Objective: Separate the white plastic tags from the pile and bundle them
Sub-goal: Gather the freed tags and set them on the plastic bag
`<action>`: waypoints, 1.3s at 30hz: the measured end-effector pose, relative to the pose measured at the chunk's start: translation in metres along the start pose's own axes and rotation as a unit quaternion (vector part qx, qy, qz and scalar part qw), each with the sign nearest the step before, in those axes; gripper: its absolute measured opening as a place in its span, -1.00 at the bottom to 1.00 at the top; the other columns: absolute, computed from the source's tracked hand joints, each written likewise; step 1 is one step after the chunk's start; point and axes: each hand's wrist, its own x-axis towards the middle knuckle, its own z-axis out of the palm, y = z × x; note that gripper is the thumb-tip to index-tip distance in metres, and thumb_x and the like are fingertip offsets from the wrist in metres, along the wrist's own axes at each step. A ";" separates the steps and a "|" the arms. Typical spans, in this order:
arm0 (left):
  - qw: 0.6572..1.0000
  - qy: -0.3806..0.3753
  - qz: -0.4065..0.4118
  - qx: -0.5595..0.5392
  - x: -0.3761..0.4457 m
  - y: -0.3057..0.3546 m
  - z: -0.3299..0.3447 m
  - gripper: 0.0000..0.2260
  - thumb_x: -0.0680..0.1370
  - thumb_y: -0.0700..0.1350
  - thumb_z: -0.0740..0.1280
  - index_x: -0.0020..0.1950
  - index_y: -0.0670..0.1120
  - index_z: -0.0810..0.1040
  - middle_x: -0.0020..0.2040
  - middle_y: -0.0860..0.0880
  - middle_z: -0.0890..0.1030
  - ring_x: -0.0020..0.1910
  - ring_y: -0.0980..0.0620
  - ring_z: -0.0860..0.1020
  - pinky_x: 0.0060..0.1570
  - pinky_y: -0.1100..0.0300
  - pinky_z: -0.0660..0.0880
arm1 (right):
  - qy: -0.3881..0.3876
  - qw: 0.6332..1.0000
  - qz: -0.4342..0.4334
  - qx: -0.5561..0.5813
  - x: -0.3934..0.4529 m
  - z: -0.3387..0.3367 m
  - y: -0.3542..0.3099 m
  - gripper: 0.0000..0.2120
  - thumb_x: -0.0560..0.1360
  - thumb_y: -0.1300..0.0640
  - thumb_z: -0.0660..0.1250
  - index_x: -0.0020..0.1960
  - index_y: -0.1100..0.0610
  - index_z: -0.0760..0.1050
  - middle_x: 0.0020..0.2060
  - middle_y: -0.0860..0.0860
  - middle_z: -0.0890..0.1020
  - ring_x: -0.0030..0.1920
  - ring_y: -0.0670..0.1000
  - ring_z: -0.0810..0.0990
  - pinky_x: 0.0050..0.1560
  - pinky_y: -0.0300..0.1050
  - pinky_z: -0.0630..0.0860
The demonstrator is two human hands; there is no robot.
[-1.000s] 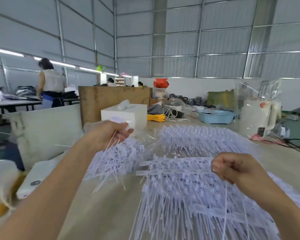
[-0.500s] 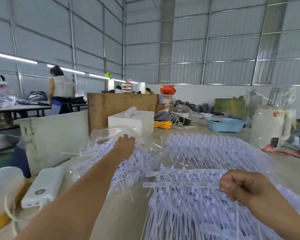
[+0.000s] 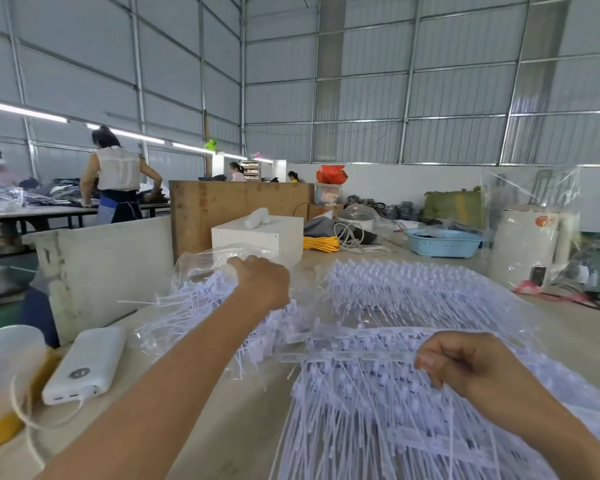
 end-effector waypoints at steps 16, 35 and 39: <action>0.613 -0.103 0.185 -0.761 -0.105 0.125 0.029 -0.81 0.59 -0.16 0.27 -0.22 -0.16 0.46 -0.34 -0.12 0.65 -0.39 0.00 0.64 -0.35 0.24 0.58 | -0.007 0.997 0.000 -0.074 -0.005 -0.010 0.022 -0.59 0.51 0.28 0.32 0.27 -0.03 0.35 0.01 -0.14 0.38 -0.14 -0.22 0.44 -0.06 -0.37 0.44; 0.545 -0.156 0.183 -0.803 -0.110 0.138 0.041 -0.73 0.58 -0.02 0.27 -0.26 -0.14 0.42 -0.53 -0.05 0.48 -0.60 0.02 0.40 -0.47 0.24 0.26 | -0.028 0.983 0.020 -0.178 -0.007 -0.017 0.021 -0.86 0.47 0.20 0.36 -0.26 0.18 0.56 -0.32 0.07 0.60 -0.23 0.08 0.56 -0.07 0.05 0.49; 0.500 -0.210 0.140 -0.828 -0.108 0.138 0.038 -0.72 0.58 -0.17 0.28 -0.32 -0.10 0.37 -0.58 -0.03 0.39 -0.65 0.08 0.29 -0.58 0.35 0.22 | -0.009 0.958 0.018 -0.288 -0.009 -0.013 0.016 -0.90 0.49 0.08 0.34 -0.05 -0.01 0.63 -0.13 -0.05 0.67 -0.05 0.01 0.58 0.07 -0.08 0.45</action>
